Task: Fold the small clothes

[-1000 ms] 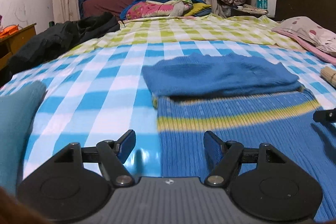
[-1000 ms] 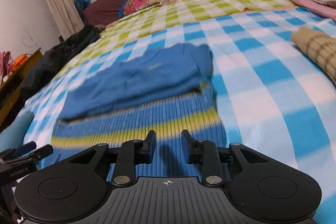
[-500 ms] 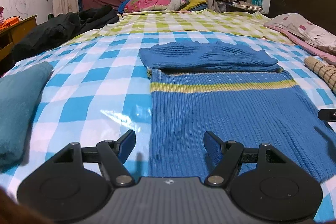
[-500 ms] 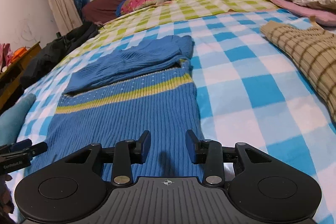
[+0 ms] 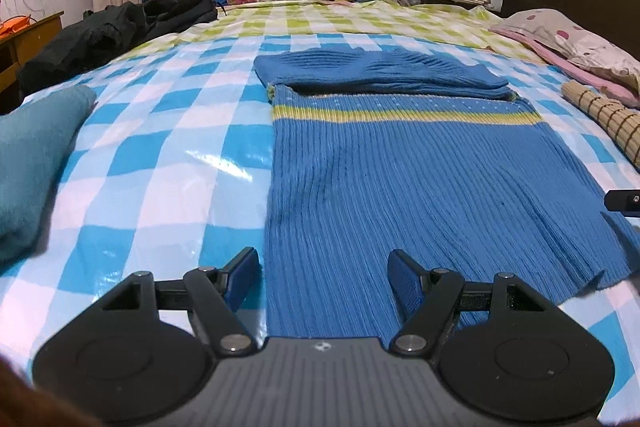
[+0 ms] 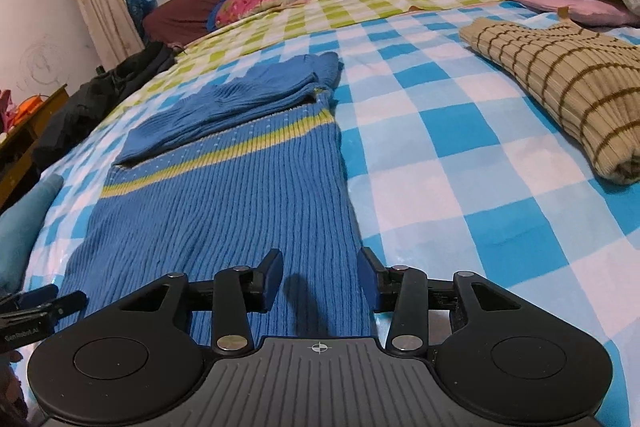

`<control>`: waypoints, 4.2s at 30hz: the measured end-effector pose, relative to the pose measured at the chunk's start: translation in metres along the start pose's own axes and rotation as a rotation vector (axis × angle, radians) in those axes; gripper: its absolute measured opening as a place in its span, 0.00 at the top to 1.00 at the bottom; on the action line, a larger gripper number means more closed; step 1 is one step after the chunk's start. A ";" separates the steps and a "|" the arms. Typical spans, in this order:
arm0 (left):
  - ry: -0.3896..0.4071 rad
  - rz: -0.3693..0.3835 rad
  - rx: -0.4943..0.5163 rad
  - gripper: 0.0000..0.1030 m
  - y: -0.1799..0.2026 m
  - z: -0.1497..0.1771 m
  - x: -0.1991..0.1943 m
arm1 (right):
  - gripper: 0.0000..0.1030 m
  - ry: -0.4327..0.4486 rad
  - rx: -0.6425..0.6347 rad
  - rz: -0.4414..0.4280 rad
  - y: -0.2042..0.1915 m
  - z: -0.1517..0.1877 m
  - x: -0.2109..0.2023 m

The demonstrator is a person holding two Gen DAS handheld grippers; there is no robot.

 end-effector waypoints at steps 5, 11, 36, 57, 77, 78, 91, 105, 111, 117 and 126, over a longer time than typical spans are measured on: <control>0.000 0.013 0.000 0.26 0.004 0.001 -0.003 | 0.60 0.000 0.016 0.000 0.004 0.004 -0.004; -0.003 0.028 0.000 0.26 0.007 0.002 -0.004 | 0.60 -0.005 0.022 0.004 0.005 0.008 -0.006; 0.018 0.049 -0.060 0.26 0.003 0.004 -0.012 | 0.52 -0.019 0.041 -0.021 0.018 0.020 -0.026; -0.033 0.096 -0.138 0.58 0.003 0.007 -0.010 | 0.65 -0.074 0.130 -0.119 0.011 0.019 -0.011; -0.047 0.163 -0.282 0.86 -0.001 -0.013 -0.003 | 0.90 -0.140 0.296 -0.249 -0.003 0.018 0.000; -0.039 0.174 -0.298 0.86 -0.001 -0.017 -0.004 | 0.90 -0.130 0.322 -0.268 -0.005 0.014 -0.001; 0.132 0.273 -0.449 0.86 -0.015 -0.109 0.022 | 0.92 0.054 0.534 -0.457 -0.034 -0.074 0.020; 0.238 0.263 -0.413 0.87 -0.024 -0.191 0.095 | 0.93 0.173 0.601 -0.453 -0.029 -0.156 0.094; 0.203 0.171 -0.447 0.87 -0.042 -0.196 0.159 | 0.93 0.178 0.634 -0.381 -0.021 -0.180 0.156; 0.153 0.070 -0.466 0.87 -0.062 -0.183 0.207 | 0.93 0.135 0.636 -0.258 -0.007 -0.176 0.214; 0.183 0.013 -0.437 0.87 -0.068 -0.187 0.219 | 0.92 0.111 0.622 -0.175 0.007 -0.166 0.240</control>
Point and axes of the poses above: each gripper's, at about its wrist camera, not at the fingertips, and x roughly the way its jaws point, y to its right, z to its underside, the point moved 9 cm from there along x, roughly the way its jaws point, and after that the axes turned 11 degrees about y, right-handed, at the moved point
